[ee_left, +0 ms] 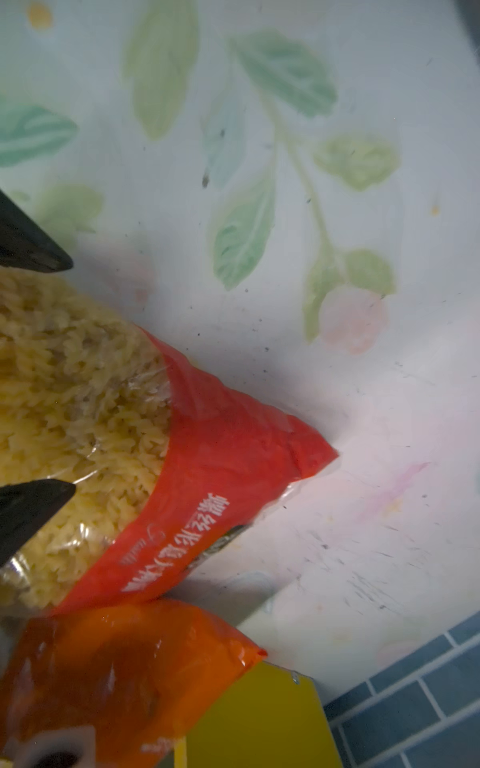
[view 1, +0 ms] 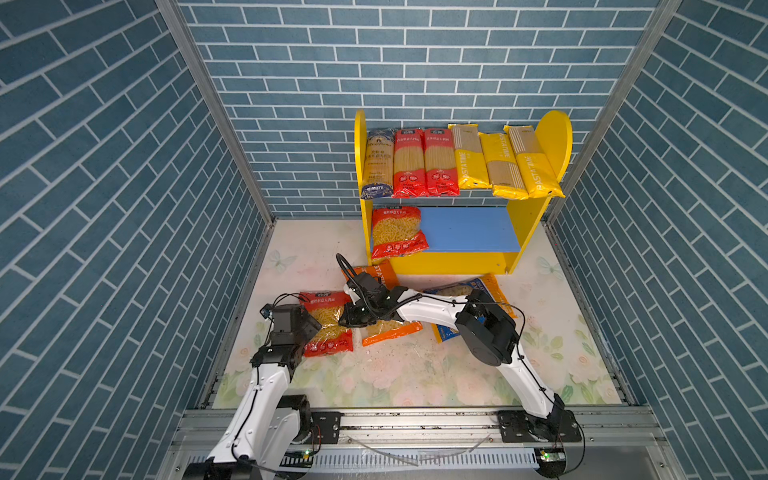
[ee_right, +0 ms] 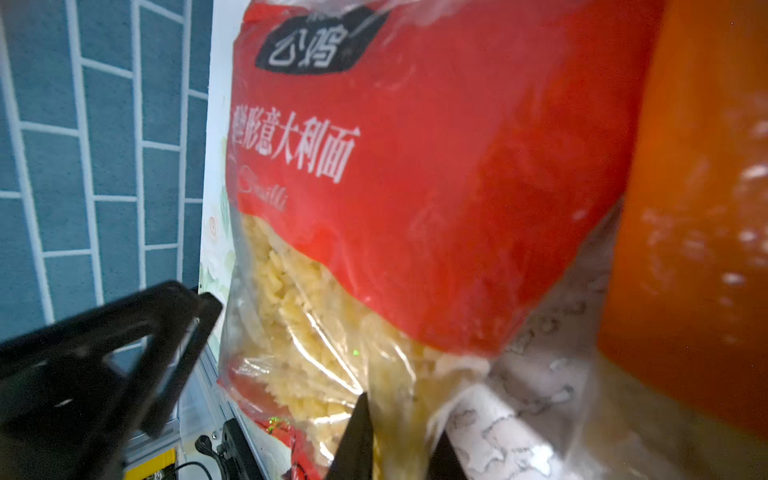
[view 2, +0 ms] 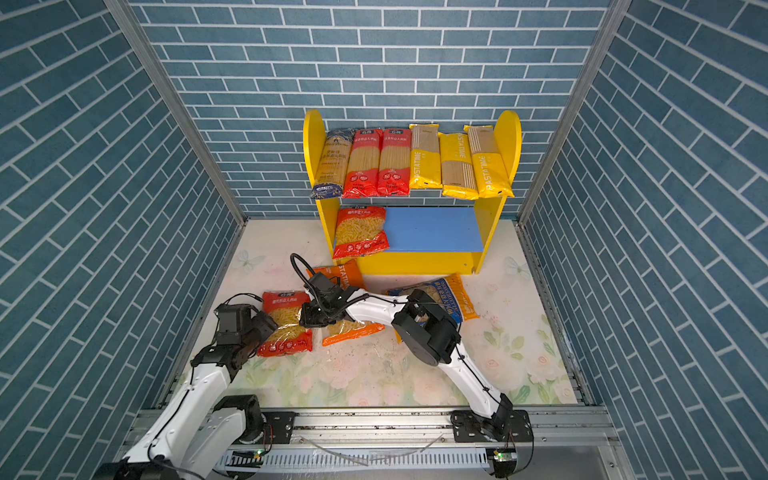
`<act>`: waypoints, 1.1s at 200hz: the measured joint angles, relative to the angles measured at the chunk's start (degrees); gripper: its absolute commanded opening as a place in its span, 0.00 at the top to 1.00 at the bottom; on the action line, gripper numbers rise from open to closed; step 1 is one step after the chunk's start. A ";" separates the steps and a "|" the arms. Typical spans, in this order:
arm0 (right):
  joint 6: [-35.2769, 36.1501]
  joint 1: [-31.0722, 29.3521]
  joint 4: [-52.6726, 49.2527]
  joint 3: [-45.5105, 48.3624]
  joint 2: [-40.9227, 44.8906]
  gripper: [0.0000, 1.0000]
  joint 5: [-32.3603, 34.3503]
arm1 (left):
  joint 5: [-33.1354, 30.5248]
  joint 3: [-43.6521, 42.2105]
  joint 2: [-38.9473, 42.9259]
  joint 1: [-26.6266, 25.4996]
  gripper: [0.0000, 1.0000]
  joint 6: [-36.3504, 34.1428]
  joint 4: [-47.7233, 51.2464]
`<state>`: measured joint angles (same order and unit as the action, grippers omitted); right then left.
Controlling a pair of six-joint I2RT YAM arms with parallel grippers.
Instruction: Place and organize the pasta boxes and bags onto the shelf
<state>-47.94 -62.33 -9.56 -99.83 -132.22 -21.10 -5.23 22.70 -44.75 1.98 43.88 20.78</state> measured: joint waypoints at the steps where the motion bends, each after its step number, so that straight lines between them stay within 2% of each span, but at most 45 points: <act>1: 0.13 -0.02 -0.07 0.00 0.04 0.87 0.00 | -0.07 0.15 0.15 0.02 0.21 -0.02 0.17; 26: 3.32 -0.31 -2.23 0.00 1.64 0.93 0.02 | -2.45 6.08 3.74 0.59 0.20 -1.49 5.16; 59: 6.32 -0.59 -5.79 0.00 5.49 0.95 -0.61 | -3.15 12.00 4.33 0.74 0.20 -3.56 8.96; 155: 9.57 -0.48 -9.49 0.07 17.51 1.00 -2.78 | -1.73 20.22 5.29 0.79 0.20 -5.25 14.34; 194: 13.31 1.81 -9.25 2.01 23.65 1.00 -2.19 | 0.83 20.50 5.46 0.79 0.21 -5.35 14.19; 220: 15.30 5.29 -7.69 9.60 29.31 1.00 -0.72 | 6.95 18.91 4.15 -0.26 0.22 -5.09 9.29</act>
<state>-32.64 -57.04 -17.26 -90.24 -102.91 -21.82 1.72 41.60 -40.60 1.72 38.79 30.06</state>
